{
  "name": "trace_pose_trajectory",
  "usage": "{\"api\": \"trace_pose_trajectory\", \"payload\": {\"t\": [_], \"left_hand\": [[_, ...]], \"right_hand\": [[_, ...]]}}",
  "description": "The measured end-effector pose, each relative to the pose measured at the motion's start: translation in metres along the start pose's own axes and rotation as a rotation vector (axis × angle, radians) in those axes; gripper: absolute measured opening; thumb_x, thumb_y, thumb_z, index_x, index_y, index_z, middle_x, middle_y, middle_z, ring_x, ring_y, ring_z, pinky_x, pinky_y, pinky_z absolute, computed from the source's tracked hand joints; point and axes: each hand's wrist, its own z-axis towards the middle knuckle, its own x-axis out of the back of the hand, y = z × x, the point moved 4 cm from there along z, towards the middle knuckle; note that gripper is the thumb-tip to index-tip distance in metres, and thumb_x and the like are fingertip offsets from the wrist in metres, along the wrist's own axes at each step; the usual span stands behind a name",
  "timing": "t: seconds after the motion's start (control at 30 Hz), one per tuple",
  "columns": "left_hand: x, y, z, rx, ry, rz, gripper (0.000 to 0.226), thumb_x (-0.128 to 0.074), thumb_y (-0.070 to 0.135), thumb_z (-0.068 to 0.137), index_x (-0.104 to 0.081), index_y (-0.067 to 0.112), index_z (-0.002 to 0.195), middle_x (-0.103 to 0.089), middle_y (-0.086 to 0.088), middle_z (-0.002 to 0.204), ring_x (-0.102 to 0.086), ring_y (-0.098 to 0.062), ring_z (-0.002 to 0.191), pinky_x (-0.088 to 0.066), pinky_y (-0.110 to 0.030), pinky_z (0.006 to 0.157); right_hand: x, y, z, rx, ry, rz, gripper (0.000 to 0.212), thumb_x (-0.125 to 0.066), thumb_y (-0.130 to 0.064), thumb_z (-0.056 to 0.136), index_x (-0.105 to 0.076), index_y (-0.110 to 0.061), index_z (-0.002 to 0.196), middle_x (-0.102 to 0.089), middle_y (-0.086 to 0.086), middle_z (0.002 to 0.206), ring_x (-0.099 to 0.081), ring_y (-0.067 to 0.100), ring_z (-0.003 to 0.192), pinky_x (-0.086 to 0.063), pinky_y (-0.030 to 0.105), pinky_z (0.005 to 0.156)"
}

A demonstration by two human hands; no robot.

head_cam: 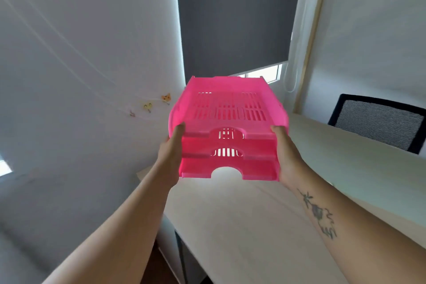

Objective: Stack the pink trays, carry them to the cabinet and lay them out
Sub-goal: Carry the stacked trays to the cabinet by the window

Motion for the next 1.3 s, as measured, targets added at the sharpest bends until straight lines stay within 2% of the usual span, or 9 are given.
{"api": "trace_pose_trajectory", "payload": {"t": [0.17,0.3,0.5,0.63,0.83,0.93,1.13,1.23,1.3], "left_hand": [[0.13,0.022,-0.044,-0.079,0.327,-0.014,0.074,-0.065,0.077,0.058,-0.074,0.024,0.109,-0.077,-0.013,0.108,-0.074,-0.044,0.092,-0.055,-0.067,0.085],[0.222,0.039,-0.107,-0.193,0.536,-0.104,0.065,-0.067,0.071,0.063,-0.073,0.026,0.109,-0.076,-0.015,0.111,-0.073,-0.041,0.097,-0.054,-0.068,0.086],[0.324,0.052,-0.216,-0.312,0.711,-0.13,0.066,-0.065,0.063,0.076,-0.066,0.02,0.126,-0.071,-0.022,0.12,-0.07,-0.046,0.104,-0.051,-0.072,0.087],[0.373,0.047,-0.283,-0.317,0.867,-0.131,0.057,-0.059,0.058,0.08,-0.067,0.021,0.123,-0.073,-0.021,0.116,-0.072,-0.045,0.098,-0.052,-0.072,0.085],[0.428,0.036,-0.362,-0.315,1.028,-0.117,0.052,-0.05,0.056,0.086,-0.066,0.022,0.121,-0.076,-0.016,0.108,-0.075,-0.038,0.092,-0.058,-0.063,0.083],[0.465,0.03,-0.391,-0.302,1.084,-0.114,0.054,-0.051,0.059,0.082,-0.067,0.023,0.119,-0.076,-0.016,0.109,-0.075,-0.037,0.092,-0.058,-0.063,0.083],[0.583,0.017,-0.433,-0.255,1.108,-0.123,0.05,-0.049,0.059,0.084,-0.065,0.026,0.118,-0.075,-0.014,0.107,-0.073,-0.037,0.095,-0.059,-0.059,0.082],[0.659,0.007,-0.446,-0.228,1.099,-0.139,0.056,-0.053,0.062,0.079,-0.065,0.027,0.121,-0.075,-0.015,0.111,-0.073,-0.038,0.096,-0.057,-0.063,0.084],[0.706,0.004,-0.451,-0.201,1.085,-0.126,0.056,-0.052,0.062,0.082,-0.063,0.026,0.123,-0.075,-0.014,0.109,-0.073,-0.038,0.095,-0.06,-0.059,0.081]], "right_hand": [[-0.108,0.026,-0.021,-0.045,-0.249,-0.009,0.04,-0.054,-0.057,0.082,-0.067,-0.027,0.105,-0.076,0.003,0.092,-0.073,0.028,0.085,-0.058,0.054,0.082],[-0.203,0.047,-0.059,-0.076,-0.524,-0.048,0.051,-0.053,-0.063,0.075,-0.067,-0.033,0.114,-0.074,0.012,0.115,-0.073,0.036,0.099,-0.056,0.066,0.08],[-0.312,0.088,-0.143,-0.139,-0.804,-0.06,0.055,-0.057,-0.061,0.074,-0.065,-0.027,0.116,-0.07,0.021,0.12,-0.071,0.043,0.101,-0.051,0.075,0.076],[-0.362,0.116,-0.196,-0.154,-0.944,-0.084,0.05,-0.054,-0.056,0.079,-0.066,-0.024,0.115,-0.07,0.023,0.118,-0.071,0.045,0.1,-0.052,0.075,0.075],[-0.414,0.155,-0.27,-0.178,-1.14,-0.071,0.033,-0.051,-0.047,0.094,-0.067,-0.024,0.111,-0.075,0.017,0.104,-0.077,0.036,0.082,-0.062,0.053,0.063],[-0.439,0.179,-0.308,-0.156,-1.207,-0.044,0.035,-0.049,-0.046,0.099,-0.064,-0.02,0.118,-0.075,0.018,0.102,-0.075,0.042,0.084,-0.062,0.05,0.059],[-0.515,0.246,-0.388,-0.164,-1.194,-0.015,0.041,-0.054,-0.057,0.093,-0.063,-0.022,0.115,-0.073,0.021,0.107,-0.073,0.046,0.089,-0.056,0.07,0.072],[-0.559,0.288,-0.43,-0.196,-1.147,-0.039,0.068,-0.064,-0.067,0.076,-0.06,-0.021,0.125,-0.072,0.023,0.114,-0.073,0.047,0.092,-0.054,0.073,0.072],[-0.584,0.317,-0.454,-0.205,-1.109,-0.037,0.071,-0.065,-0.068,0.073,-0.06,-0.021,0.126,-0.072,0.023,0.115,-0.073,0.047,0.093,-0.055,0.072,0.073]]}}
